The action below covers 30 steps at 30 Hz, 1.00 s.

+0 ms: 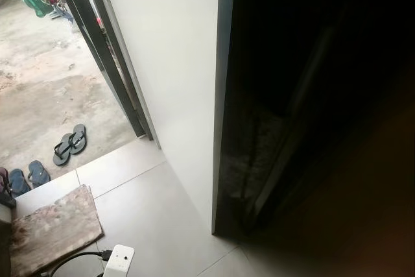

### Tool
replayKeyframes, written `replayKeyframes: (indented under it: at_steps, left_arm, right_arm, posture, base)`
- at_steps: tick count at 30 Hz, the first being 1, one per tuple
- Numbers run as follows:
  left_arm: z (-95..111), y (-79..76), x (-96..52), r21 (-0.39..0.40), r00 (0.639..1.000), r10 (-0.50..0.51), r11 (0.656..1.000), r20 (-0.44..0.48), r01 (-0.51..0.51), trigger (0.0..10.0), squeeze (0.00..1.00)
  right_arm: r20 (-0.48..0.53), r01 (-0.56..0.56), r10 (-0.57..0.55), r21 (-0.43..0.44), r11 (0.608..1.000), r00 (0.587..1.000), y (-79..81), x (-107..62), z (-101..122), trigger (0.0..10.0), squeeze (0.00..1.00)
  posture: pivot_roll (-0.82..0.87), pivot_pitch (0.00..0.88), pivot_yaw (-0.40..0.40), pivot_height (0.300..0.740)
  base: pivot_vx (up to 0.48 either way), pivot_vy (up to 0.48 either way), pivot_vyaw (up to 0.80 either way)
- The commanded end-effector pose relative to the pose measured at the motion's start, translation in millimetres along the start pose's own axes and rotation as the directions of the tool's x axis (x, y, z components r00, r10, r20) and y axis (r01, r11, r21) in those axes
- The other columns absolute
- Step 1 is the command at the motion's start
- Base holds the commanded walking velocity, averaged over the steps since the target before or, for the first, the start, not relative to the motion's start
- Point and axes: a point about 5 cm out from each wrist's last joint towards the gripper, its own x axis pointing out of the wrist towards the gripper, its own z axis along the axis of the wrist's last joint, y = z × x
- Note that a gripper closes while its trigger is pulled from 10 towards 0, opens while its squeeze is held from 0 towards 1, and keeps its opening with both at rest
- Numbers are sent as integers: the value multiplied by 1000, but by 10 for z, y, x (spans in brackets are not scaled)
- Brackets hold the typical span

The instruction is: Restocking fridge

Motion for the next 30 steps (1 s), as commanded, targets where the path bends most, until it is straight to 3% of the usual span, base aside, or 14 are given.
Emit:
replayKeyframes:
  at_steps: [1, 8, 24, 30]
  left_arm:
    - [-42, -138, 4, -40, 1000, -12, 999, -22, 11, 10000, 0]
    - [-47, -35, -1, -39, 1000, 2, 999, -26, -3, 10000, 0]
    - [-50, 30, -4, -49, 999, 18, 999, -35, -19, 10000, 0]
    - [-48, 23, -4, -84, 1000, 10, 996, -27, -12, 10000, 0]
  right_arm:
    - [12, 3, -4, 2, 1000, 1000, 36, 15, 67, 10000, 0]
    - [4, 1, -1, 6, 1000, 1000, 53, 19, 69, 10000, 0]
    - [-24, 21, -20, 42, 999, 1000, 40, 18, 39, 10000, 0]
    - [-8, 13, -13, -8, 1000, 1000, 38, 20, 82, 10000, 0]
  posture:
    - [37, 0, -30, 740]
    - [35, 0, -20, 740]
    - [35, 0, -20, 740]
    - [35, 0, -21, 740]
  base:
    - [0, 0, 0]
    - [0, 0, 0]
    - [0, 0, 0]
    - [0, 0, 0]
